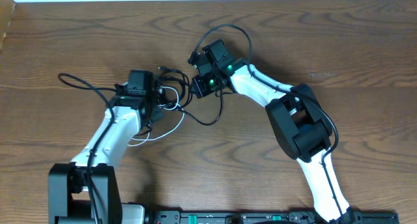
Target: Untangle cables
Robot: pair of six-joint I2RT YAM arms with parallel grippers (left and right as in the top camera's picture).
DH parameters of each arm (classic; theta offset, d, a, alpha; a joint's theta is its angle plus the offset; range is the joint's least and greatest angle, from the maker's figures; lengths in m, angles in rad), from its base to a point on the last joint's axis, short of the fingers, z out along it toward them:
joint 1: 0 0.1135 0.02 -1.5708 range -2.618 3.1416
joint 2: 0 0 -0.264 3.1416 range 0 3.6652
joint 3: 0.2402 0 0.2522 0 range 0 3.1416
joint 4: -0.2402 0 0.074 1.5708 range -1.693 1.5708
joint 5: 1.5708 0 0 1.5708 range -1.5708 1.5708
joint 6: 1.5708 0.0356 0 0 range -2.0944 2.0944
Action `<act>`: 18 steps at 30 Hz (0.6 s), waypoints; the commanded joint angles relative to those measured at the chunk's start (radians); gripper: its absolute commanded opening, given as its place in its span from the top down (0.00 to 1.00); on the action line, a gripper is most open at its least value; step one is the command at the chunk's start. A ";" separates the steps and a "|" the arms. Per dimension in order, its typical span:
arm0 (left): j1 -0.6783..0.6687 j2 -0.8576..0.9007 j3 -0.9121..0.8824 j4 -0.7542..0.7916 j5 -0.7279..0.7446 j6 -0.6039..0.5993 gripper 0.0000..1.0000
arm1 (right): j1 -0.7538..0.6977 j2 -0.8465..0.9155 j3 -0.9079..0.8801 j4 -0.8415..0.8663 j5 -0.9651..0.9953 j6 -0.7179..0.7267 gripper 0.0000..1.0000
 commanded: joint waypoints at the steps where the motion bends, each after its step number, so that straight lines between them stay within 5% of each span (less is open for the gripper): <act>1: 0.044 -0.004 0.005 -0.013 0.047 0.024 0.72 | -0.004 0.010 -0.010 -0.011 0.052 -0.019 0.99; 8: 0.099 -0.039 0.036 -0.015 0.303 0.063 0.63 | -0.004 0.010 -0.010 -0.011 0.062 -0.019 0.99; 18: 0.095 -0.063 0.037 0.005 0.393 0.061 0.61 | -0.004 0.010 -0.010 -0.010 0.079 -0.018 0.99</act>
